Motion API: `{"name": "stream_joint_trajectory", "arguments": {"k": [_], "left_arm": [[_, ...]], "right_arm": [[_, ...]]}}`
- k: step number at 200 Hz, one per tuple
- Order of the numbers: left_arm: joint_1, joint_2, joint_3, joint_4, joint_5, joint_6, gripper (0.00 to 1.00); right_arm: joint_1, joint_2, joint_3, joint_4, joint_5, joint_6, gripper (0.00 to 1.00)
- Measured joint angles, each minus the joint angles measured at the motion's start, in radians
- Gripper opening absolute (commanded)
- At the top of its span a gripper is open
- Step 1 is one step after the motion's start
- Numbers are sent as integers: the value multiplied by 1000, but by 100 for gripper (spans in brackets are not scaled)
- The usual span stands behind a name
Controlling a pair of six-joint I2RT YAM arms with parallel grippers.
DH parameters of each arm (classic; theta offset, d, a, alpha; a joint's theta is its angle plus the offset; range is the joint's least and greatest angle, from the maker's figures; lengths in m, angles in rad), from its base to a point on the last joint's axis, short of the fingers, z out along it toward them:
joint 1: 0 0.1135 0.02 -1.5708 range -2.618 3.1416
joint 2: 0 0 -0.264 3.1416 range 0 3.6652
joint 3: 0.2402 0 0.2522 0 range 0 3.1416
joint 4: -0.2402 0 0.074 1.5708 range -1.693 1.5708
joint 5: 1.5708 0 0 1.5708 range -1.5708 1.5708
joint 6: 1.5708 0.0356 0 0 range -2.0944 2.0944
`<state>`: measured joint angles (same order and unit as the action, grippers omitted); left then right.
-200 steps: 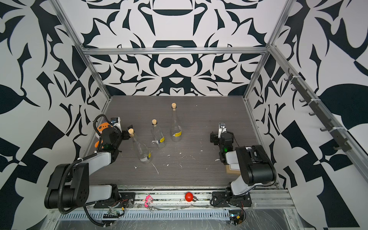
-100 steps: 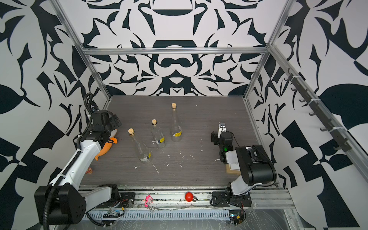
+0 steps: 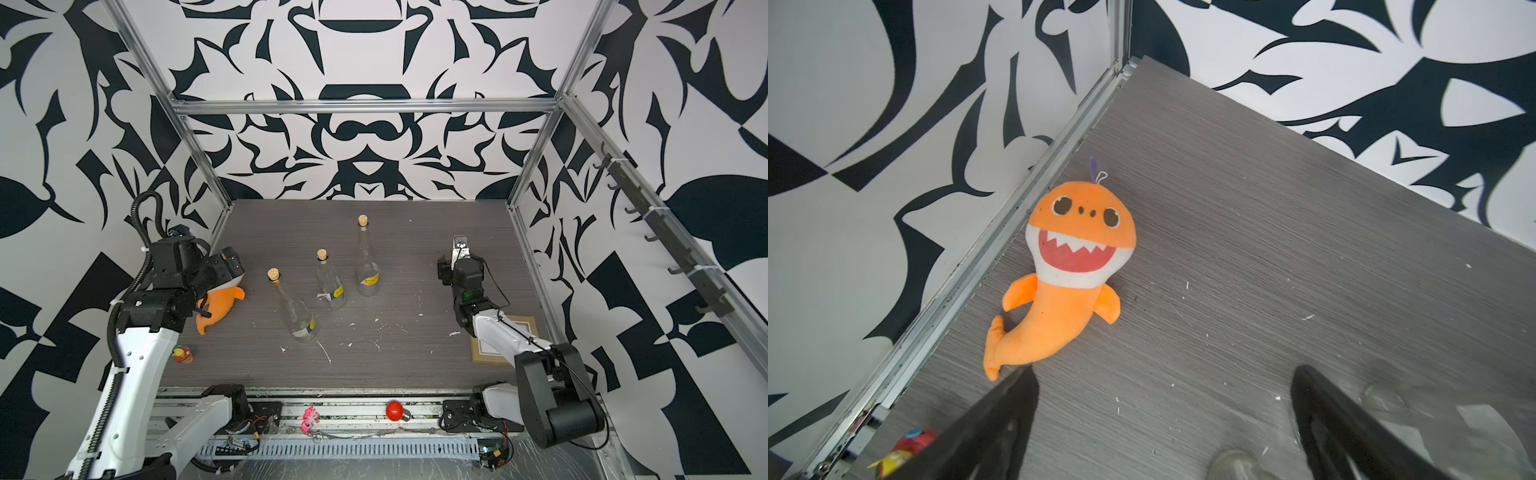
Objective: Remove the label from the bottle
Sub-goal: Pick up the bottle from the center of the board.
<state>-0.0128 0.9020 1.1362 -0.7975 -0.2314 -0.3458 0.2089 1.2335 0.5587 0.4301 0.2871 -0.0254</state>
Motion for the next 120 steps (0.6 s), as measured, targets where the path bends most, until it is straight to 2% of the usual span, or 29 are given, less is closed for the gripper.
{"name": "stream_joint_trajectory", "arguments": {"k": [55, 95, 120], "left_arm": [[0, -74, 120, -60, 183, 107, 99], [0, -94, 195, -62, 280, 177, 99], [-1, -101, 240, -52, 382, 192, 99]], "right_arm": [[13, -151, 254, -323, -156, 60, 77], [22, -161, 342, -490, -288, 97, 84], [29, -156, 383, -564, -381, 103, 88]]}}
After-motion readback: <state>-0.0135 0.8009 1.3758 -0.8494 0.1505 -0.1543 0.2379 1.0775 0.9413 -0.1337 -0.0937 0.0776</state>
